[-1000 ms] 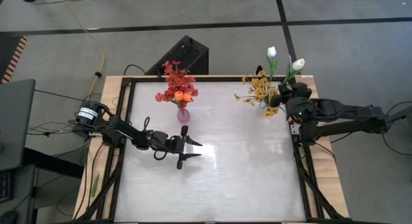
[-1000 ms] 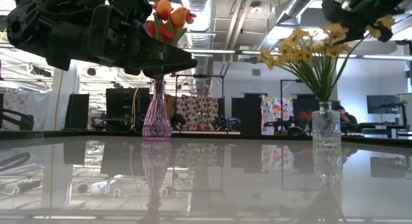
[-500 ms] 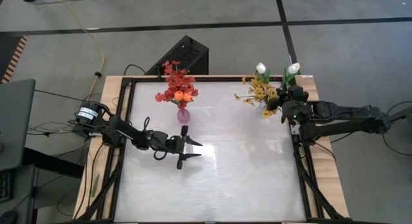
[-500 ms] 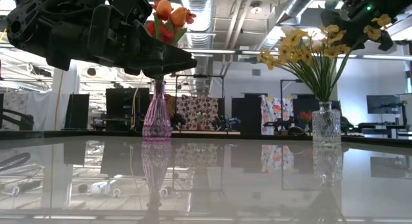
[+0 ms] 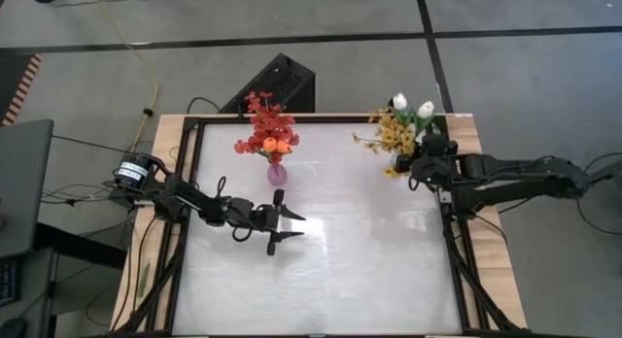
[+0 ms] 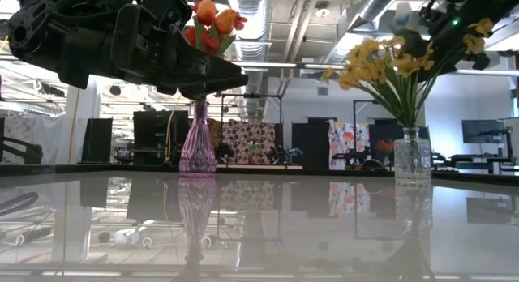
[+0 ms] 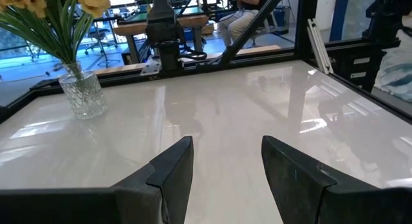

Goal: Sort flowers into vase by color
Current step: Put the white tulip into the transparent vase, then return to Home Position

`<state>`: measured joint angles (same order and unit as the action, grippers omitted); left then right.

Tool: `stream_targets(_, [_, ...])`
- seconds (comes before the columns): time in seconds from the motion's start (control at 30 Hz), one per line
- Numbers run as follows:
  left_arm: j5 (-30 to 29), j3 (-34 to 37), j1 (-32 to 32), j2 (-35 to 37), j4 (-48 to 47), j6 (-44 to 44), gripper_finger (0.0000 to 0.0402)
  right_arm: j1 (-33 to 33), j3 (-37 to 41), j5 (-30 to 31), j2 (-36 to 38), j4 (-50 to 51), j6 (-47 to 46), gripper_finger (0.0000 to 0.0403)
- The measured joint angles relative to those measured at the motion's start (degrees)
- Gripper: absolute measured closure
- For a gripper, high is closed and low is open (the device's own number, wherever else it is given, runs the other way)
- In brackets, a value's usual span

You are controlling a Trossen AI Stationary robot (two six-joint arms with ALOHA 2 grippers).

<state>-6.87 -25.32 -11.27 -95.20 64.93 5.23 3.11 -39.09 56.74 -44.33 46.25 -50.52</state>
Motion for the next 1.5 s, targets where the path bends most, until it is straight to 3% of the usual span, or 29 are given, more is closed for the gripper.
stream_targets(0.23, [0.00, -0.02, 0.00, 0.00, 0.00, -0.15, 0.0227, 0.25, -1.73, -1.75, 0.17, 0.21, 3.93, 0.0295])
stream_targets(0.4, [0.00, 0.00, 0.00, 0.00, -0.02, -0.15, 0.0227, 2.13, -4.80, -8.73, 0.19, 0.44, 9.63, 0.0231])
stream_targets(0.63, [0.00, -0.02, 0.00, 0.00, -0.02, -0.15, 0.0227, 4.50, -11.00, -15.03, 0.17, 12.72, 10.61, 0.0175])
stream_targets(0.93, [0.00, -0.02, 0.00, 0.00, -0.02, -0.35, 0.0227, 6.27, -16.84, -21.20, 0.11, 25.20, 12.43, 0.0168])
stream_targets(1.3, [0.00, -0.02, -0.02, 0.00, 0.00, -0.35, 0.0227, 6.48, -21.31, -38.68, -0.03, 29.85, 13.66, 0.0174])
stream_targets(1.5, [0.00, 0.00, 0.00, 0.01, 0.02, -0.71, 0.0227, 6.48, -22.94, -38.99, -1.43, 31.88, 13.41, 0.0188])
